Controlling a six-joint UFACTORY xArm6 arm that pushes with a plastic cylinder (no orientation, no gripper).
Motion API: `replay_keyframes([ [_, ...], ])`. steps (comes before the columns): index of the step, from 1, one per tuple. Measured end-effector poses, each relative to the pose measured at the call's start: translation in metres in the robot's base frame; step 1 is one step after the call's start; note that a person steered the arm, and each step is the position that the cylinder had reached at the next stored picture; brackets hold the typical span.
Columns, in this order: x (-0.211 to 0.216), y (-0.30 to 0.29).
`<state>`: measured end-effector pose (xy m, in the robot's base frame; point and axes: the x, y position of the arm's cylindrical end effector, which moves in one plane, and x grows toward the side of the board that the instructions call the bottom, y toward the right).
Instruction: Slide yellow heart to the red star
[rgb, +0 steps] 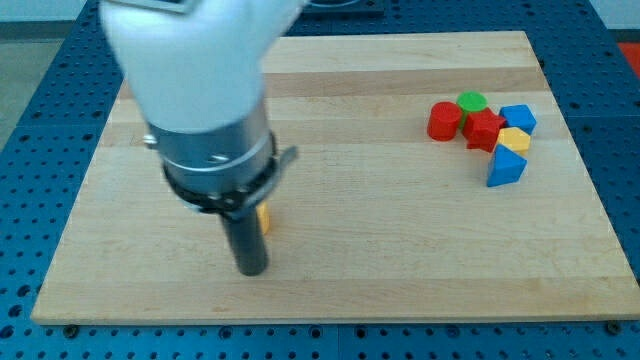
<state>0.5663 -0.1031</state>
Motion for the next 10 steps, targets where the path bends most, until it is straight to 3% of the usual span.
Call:
replay_keyframes([
  [1,-0.025,-0.032],
  [3,-0.045,-0.025],
  [6,-0.035,0.07],
  [10,-0.076,0.157],
])
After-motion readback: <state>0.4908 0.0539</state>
